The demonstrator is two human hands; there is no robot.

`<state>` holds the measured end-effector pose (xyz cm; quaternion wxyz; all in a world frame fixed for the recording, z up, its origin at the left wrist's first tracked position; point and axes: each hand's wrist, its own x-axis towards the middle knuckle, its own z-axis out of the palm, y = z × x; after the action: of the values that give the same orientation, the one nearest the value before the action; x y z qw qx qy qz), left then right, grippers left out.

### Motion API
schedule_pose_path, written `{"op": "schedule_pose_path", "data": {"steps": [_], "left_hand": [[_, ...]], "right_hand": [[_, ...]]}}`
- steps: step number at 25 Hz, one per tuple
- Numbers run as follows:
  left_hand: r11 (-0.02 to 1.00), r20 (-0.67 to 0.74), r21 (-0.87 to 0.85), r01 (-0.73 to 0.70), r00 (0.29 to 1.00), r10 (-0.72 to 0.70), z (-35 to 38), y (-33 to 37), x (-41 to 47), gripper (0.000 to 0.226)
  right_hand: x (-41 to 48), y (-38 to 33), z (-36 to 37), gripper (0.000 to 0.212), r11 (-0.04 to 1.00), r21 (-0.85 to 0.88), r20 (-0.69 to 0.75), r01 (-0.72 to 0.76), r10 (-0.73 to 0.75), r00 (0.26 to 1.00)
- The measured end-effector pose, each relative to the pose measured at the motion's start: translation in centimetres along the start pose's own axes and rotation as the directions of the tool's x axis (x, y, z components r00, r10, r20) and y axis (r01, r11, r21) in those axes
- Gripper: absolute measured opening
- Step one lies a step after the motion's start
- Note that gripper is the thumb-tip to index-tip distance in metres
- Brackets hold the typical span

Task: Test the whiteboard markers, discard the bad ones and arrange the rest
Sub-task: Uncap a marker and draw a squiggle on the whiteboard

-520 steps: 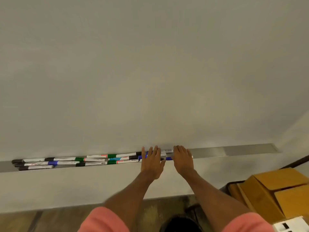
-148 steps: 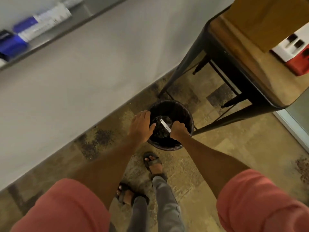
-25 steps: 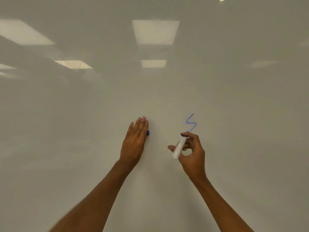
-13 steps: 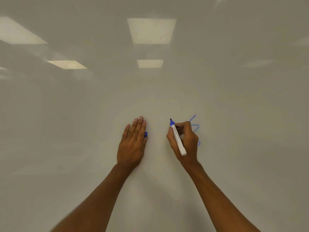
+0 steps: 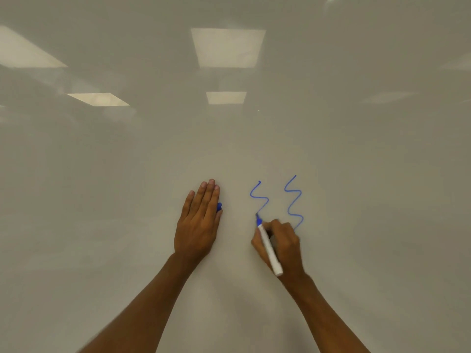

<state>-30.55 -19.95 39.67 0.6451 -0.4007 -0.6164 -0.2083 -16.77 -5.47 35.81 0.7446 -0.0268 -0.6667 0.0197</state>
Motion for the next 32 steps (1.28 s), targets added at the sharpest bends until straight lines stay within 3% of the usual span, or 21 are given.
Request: {"op": "schedule_pose_path", "data": {"steps": [2,9,13,15,17,19,21,24,27,32], "left_hand": [[1.000,-0.007,-0.009,-0.008,1.000,0.008,0.1,-0.1,-0.2,0.045],[0.994,-0.021,-0.104,0.035,0.999,-0.037,-0.8,0.5,0.0,0.042],[0.965,-0.024,-0.262,-0.002,1.000,-0.004,-2.1,3.7,-3.1,0.037],[0.950,0.061,-0.310,-0.034,0.997,0.055,-2.9,6.6,-7.2,0.034],[0.932,0.198,-0.361,0.022,0.979,0.054,-3.4,9.3,-12.1,0.033],[0.887,0.382,-0.429,0.170,0.924,0.007,-4.3,11.7,-16.5,0.046],[0.804,0.563,-0.452,0.386,0.823,-0.079,-5.1,13.4,-20.2,0.051],[0.571,0.817,-0.348,0.743,0.539,-0.203,-6.6,15.1,-23.5,0.029],[0.448,0.870,-0.360,0.818,0.468,-0.154,-7.6,16.8,-24.8,0.015],[0.406,0.925,-0.253,0.878,0.343,-0.166,-8.5,19.3,-25.9,0.019]], "right_hand": [[-1.8,0.1,-0.4,0.017,0.998,-0.006,0.064,0.058,-0.057,0.996],[-4.4,0.2,-3.8,0.015,0.998,0.018,0.170,-0.054,0.050,0.984],[-6.9,1.9,-6.8,0.034,0.998,-0.034,0.400,0.059,-0.041,0.916],[-8.6,2.2,-8.0,0.039,1.000,0.002,0.468,-0.021,0.018,0.883],[-10.3,1.7,-9.2,0.037,0.977,0.112,0.519,-0.181,0.098,0.849],[-12.5,1.6,-10.2,0.025,0.942,0.166,0.580,-0.291,0.146,0.801],[-15.0,1.8,-11.2,0.014,0.933,0.144,0.665,-0.330,0.155,0.731],[-18.9,2.3,-13.0,0.016,0.913,0.060,0.819,-0.403,0.186,0.543],[-21.8,2.7,-14.9,0.031,0.925,-0.054,0.903,-0.377,0.207,0.378],[-23.6,3.3,-16.7,0.029,0.951,-0.045,0.944,-0.307,0.141,0.300]]}}
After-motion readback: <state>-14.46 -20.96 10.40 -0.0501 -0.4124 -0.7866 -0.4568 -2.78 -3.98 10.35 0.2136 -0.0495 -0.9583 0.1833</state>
